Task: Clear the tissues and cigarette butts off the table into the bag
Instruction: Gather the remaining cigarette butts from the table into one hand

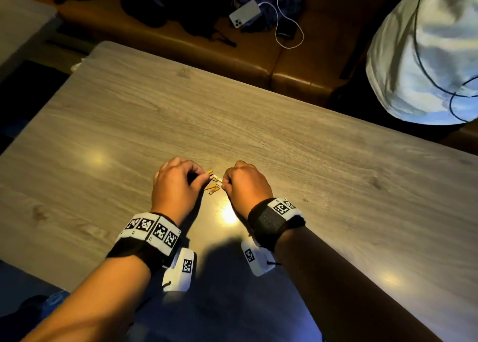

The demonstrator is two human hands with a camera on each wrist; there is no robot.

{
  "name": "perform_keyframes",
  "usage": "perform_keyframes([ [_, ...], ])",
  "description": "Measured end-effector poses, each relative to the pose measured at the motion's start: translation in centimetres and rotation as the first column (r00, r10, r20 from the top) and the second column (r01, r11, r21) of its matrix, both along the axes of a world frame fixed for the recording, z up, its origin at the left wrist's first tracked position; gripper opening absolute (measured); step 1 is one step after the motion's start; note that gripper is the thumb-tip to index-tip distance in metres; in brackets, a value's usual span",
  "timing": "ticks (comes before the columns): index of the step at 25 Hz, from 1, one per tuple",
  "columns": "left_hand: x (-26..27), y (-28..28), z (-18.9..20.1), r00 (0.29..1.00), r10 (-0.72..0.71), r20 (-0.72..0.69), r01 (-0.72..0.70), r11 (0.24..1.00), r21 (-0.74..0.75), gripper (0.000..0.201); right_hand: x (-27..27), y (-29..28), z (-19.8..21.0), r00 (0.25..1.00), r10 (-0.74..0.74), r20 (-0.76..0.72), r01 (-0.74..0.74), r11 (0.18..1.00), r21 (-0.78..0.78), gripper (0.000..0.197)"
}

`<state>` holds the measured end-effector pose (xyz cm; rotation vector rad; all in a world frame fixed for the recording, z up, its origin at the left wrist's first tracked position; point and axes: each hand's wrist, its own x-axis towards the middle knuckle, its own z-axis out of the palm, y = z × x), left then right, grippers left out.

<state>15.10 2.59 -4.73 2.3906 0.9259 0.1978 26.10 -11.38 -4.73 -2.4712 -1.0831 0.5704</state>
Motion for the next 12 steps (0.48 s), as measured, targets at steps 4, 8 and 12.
perform_keyframes([
  [4,1.5,0.3,-0.6,0.998,-0.03,-0.047,0.029,0.999,-0.033,0.012,0.6,-1.6,0.7,0.997,-0.061,-0.053,0.065,0.995,0.071,0.013],
  [8,1.3,0.1,-0.9,0.997,-0.045,-0.066,0.044,0.999,-0.02,0.011,2.5,-7.1,1.0,0.945,-0.239,-0.223,0.273,0.952,0.136,0.009],
  [12,0.3,-2.9,0.3,0.988,-0.152,0.015,0.152,0.988,-0.005,0.012,4.8,-13.6,1.4,0.821,-0.447,-0.355,0.534,0.821,0.203,0.015],
])
